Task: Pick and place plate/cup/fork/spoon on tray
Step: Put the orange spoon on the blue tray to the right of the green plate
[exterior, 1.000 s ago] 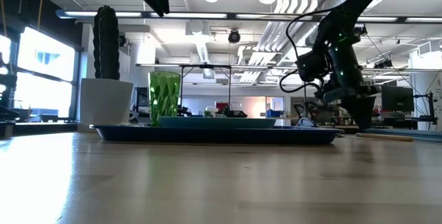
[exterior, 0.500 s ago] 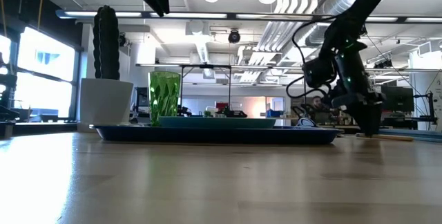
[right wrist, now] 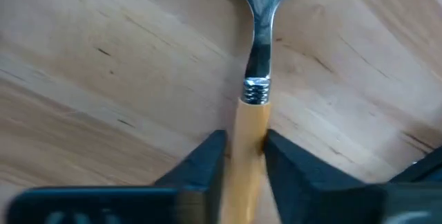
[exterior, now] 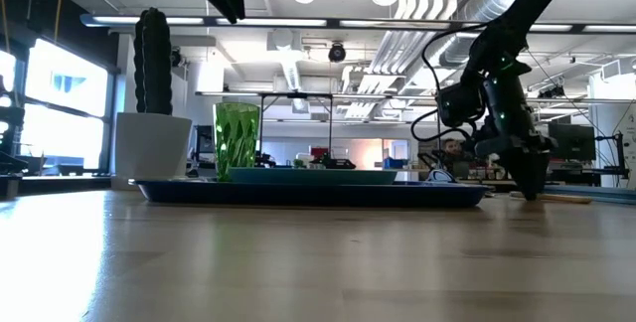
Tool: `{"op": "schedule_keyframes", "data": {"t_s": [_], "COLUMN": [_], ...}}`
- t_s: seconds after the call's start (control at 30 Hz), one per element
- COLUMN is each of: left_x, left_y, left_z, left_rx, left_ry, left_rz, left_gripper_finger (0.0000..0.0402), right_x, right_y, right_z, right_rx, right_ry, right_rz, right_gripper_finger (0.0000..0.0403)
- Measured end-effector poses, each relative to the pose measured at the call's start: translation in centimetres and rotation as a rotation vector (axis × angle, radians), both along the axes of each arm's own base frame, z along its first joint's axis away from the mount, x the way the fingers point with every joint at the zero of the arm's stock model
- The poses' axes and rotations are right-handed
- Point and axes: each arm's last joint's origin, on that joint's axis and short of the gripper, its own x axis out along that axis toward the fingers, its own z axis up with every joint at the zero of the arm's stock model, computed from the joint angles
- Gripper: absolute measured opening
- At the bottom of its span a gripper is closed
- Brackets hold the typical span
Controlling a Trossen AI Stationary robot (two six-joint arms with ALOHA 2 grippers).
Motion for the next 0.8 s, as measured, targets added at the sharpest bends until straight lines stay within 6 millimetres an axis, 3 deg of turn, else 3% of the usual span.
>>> {"op": "schedule_keyframes", "data": {"t_s": [0.17,0.8], "left_x": [0.0,0.0], "left_y": [0.0,0.0], "left_z": [0.0,0.0], "left_rx": [0.002,0.002], "left_ry": [-0.004,-0.003], "left_rz": [0.000,0.000], "left_gripper_finger": [0.0115,0.0115], "right_x": [0.0,1.0], "right_y": [0.0,-0.4], "right_z": [0.0,0.9], "right_rx": [0.012,-0.009], "right_ry": [-0.011,-0.016], "right_rz": [-0.040,-0.140], "right_gripper_finger": [0.0020,0.0018]}}
